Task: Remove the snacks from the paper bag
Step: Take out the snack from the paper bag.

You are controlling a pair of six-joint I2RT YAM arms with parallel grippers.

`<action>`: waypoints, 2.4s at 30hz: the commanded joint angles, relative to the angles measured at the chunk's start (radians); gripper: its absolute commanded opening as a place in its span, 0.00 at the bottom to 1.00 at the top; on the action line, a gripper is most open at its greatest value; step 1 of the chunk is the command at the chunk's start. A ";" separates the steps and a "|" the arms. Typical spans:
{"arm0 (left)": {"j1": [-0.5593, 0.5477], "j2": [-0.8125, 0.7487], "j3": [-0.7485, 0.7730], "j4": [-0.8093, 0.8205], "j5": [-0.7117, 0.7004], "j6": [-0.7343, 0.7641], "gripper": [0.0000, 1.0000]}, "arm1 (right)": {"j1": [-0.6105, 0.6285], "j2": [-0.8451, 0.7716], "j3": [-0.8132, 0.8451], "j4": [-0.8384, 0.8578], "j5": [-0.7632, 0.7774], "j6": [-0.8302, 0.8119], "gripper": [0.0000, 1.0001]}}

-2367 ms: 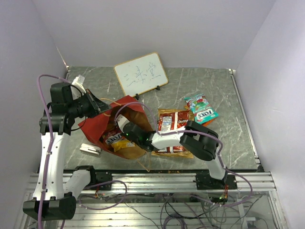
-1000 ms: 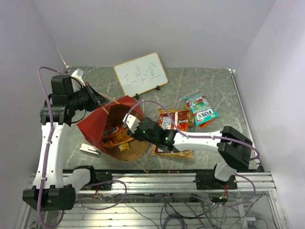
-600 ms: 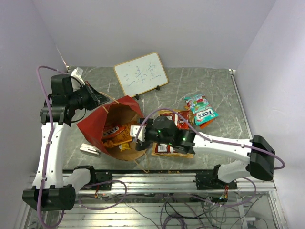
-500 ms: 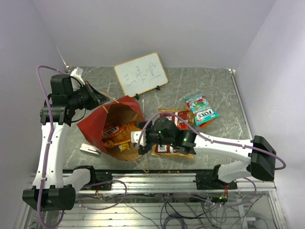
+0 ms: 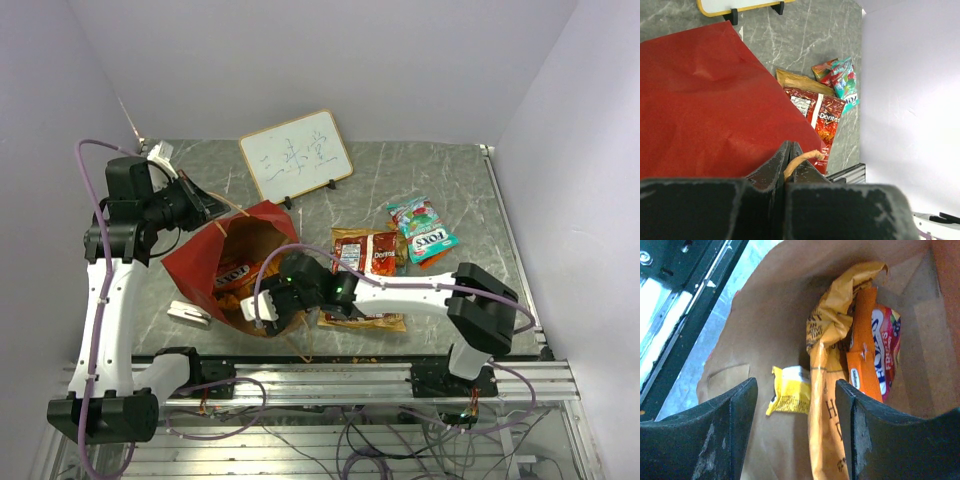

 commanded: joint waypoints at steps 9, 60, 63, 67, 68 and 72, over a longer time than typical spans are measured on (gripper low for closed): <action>0.003 -0.040 -0.053 0.069 0.027 -0.082 0.07 | 0.037 0.158 0.087 0.140 0.113 -0.012 0.58; 0.003 -0.026 0.019 0.021 -0.049 -0.042 0.07 | -0.052 -0.034 0.191 0.085 0.059 0.211 0.00; 0.004 -0.024 0.022 0.021 -0.052 -0.051 0.07 | -0.051 -0.059 0.186 0.079 0.063 0.215 0.00; 0.003 -0.028 0.023 0.036 -0.055 -0.070 0.07 | -0.051 -0.091 0.208 0.052 0.078 0.236 0.00; 0.003 -0.028 0.022 0.036 -0.059 -0.070 0.07 | -0.052 -0.099 0.215 0.039 0.080 0.240 0.00; 0.003 -0.028 0.022 0.033 -0.074 -0.072 0.07 | -0.053 -0.137 0.229 0.002 0.096 0.263 0.00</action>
